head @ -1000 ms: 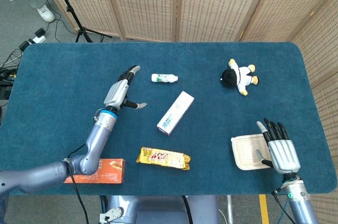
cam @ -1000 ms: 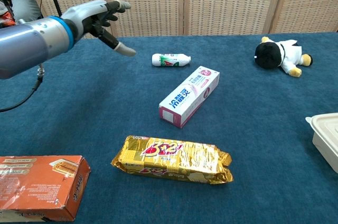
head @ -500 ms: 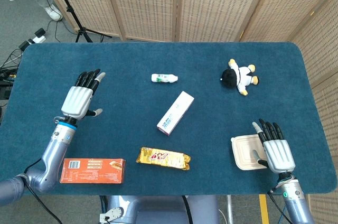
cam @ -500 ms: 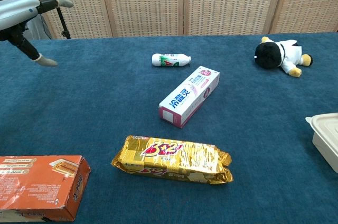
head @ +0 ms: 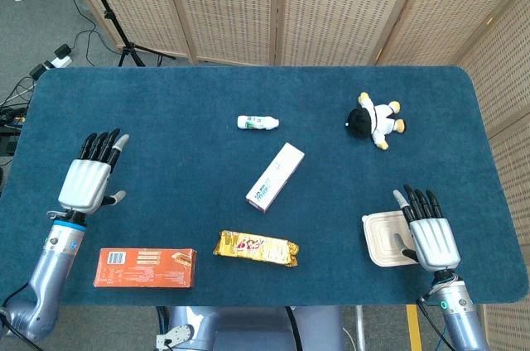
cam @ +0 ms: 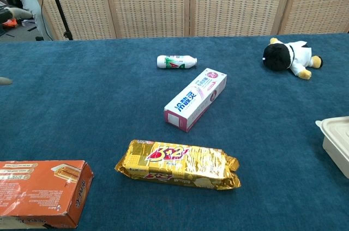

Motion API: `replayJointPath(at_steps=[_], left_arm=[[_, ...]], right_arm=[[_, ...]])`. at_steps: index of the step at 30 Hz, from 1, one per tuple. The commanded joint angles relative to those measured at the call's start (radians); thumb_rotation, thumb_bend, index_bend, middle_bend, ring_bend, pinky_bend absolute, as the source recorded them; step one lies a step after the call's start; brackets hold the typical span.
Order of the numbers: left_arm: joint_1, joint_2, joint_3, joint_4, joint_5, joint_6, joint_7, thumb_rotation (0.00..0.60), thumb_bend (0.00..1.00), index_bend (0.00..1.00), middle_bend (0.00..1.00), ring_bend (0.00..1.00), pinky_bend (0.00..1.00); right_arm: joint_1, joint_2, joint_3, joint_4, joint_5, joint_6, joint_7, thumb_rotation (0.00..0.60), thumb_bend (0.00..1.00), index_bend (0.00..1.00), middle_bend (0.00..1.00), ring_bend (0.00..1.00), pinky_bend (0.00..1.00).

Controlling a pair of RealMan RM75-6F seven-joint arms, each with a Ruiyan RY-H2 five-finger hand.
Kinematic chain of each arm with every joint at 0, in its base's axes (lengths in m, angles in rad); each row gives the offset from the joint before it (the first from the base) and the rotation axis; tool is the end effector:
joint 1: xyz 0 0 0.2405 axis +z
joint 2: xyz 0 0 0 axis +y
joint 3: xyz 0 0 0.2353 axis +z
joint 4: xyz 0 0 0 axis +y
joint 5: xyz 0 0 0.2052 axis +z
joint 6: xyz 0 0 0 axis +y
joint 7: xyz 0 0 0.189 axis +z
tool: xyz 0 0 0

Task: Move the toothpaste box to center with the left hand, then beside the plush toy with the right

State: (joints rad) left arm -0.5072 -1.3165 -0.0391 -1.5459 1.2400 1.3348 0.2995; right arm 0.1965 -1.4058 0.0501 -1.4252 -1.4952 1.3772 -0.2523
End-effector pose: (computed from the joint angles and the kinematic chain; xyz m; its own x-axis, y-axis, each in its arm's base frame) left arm -0.2187 0.3313 0.0832 0.5313 0.0145 0.8471 0.8361 -0.1706 -0.5215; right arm -0.2732 -0.2548 0.0629 0.5366 -0.0553 0.8420 -0.8406 -0.1221 0.5277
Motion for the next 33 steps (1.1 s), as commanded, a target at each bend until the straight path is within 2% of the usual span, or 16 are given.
replayJointPath(at_steps=[1, 6, 10, 24, 33], left_arm=[[0.068, -0.007, 0.046, -0.015, 0.021, 0.043, -0.012, 0.6, 0.0, 0.0, 0.0, 0.0, 0.0], [0.118, -0.016, 0.086, 0.006, 0.055, 0.063, -0.031, 0.6, 0.0, 0.0, 0.0, 0.0, 0.0], [0.141, -0.025, 0.095, 0.022, 0.06, 0.054, -0.049, 0.6, 0.0, 0.0, 0.0, 0.0, 0.0], [0.161, -0.018, 0.065, 0.038, 0.06, 0.002, -0.108, 0.6, 0.0, 0.0, 0.0, 0.0, 0.0], [0.164, -0.023, 0.042, 0.057, 0.051, -0.034, -0.134, 0.6, 0.0, 0.0, 0.0, 0.0, 0.0]], right_arm=[[-0.001, -0.001, 0.003, -0.003, -0.002, 0.007, -0.007, 0.6, 0.41, 0.04, 0.0, 0.0, 0.0], [0.007, 0.001, 0.011, -0.017, -0.009, 0.013, -0.03, 0.6, 0.41, 0.04, 0.0, 0.0, 0.0], [0.039, 0.018, 0.02, -0.045, -0.041, 0.002, -0.118, 0.6, 0.41, 0.04, 0.0, 0.0, 0.0], [0.194, 0.063, 0.095, -0.191, -0.054, -0.141, -0.432, 0.6, 0.44, 0.06, 0.0, 0.0, 0.0], [0.323, 0.009, 0.141, -0.202, -0.013, -0.277, -0.638, 0.6, 0.44, 0.07, 0.0, 0.0, 0.0]])
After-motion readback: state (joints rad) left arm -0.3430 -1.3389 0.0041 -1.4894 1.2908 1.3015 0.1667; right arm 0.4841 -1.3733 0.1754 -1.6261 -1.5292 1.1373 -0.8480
